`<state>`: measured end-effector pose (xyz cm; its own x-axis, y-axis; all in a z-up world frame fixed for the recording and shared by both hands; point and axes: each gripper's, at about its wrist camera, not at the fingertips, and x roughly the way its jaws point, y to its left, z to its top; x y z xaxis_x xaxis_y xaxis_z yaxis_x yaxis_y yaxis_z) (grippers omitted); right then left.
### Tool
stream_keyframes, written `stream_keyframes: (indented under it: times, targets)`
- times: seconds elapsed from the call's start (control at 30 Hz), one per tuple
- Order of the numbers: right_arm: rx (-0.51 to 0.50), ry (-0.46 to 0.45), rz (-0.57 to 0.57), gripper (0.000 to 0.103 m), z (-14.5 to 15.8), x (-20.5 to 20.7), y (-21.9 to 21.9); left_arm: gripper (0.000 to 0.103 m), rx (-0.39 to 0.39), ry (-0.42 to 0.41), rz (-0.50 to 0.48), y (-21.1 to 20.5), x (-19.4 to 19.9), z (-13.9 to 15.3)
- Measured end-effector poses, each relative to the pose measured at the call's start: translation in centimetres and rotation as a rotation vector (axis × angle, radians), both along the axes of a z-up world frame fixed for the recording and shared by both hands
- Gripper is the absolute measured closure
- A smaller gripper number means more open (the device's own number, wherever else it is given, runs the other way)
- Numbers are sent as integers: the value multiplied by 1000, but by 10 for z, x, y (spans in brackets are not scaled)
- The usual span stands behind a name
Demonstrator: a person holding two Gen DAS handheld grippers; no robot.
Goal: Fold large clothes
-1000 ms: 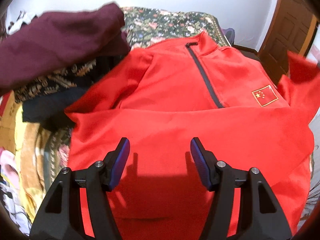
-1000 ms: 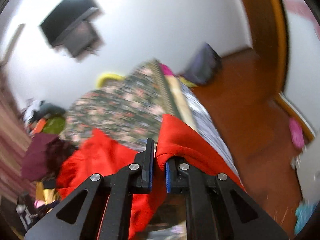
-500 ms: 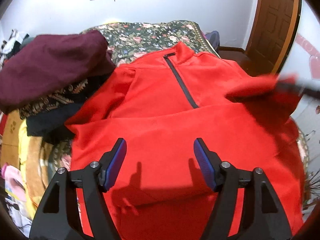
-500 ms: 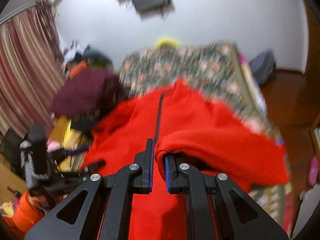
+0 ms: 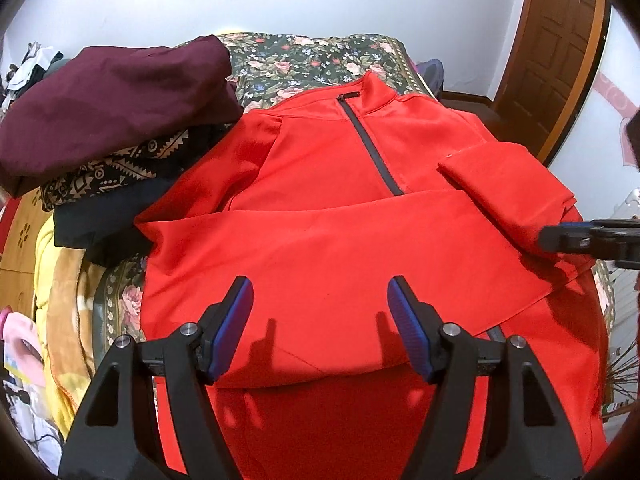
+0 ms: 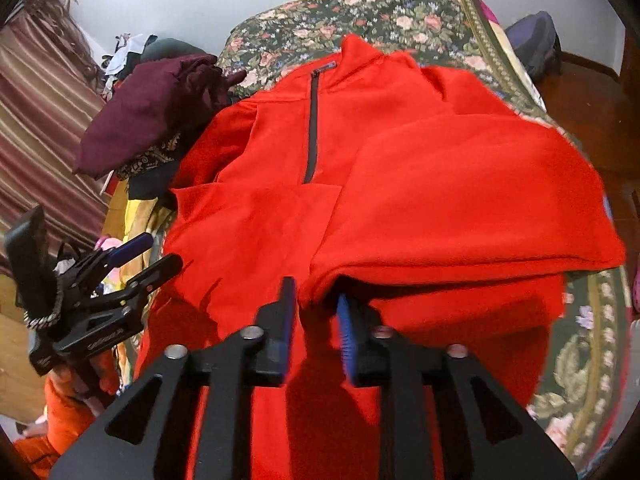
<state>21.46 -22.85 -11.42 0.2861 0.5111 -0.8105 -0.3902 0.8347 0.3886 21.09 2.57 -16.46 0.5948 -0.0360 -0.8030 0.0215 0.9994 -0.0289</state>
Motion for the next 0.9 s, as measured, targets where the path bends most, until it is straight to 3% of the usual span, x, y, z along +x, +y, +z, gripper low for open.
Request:
stream_keyframes:
  times: [0.03,0.17,0.3,0.37,0.47,0.63,0.77,0.9]
  targets:
    - [-2,-38,-16,66,7,-4,-7,34,0,-1,0,0,0,0]
    - [-30,-175,-91,61,31,-12,-28,34,1,1,2,0,1,-1]
    - [2,-220,-213,44,39,-5,-58,34,-6,7,10,-1,3,-2]
    - [12,-217,-273,42,37,1,-71,34,-12,11,15,-1,5,-3]
    - [21,-163,-372,42,23,15,-92,34,-16,16,20,-2,7,-5]
    - [94,5,-513,42,-24,38,-127,34,-11,29,25,-2,12,-10]
    - [187,120,-577,41,-56,49,-144,34,-18,39,40,2,15,-14]
    - [284,174,-599,41,-71,54,-153,34,-28,44,56,5,17,-16]
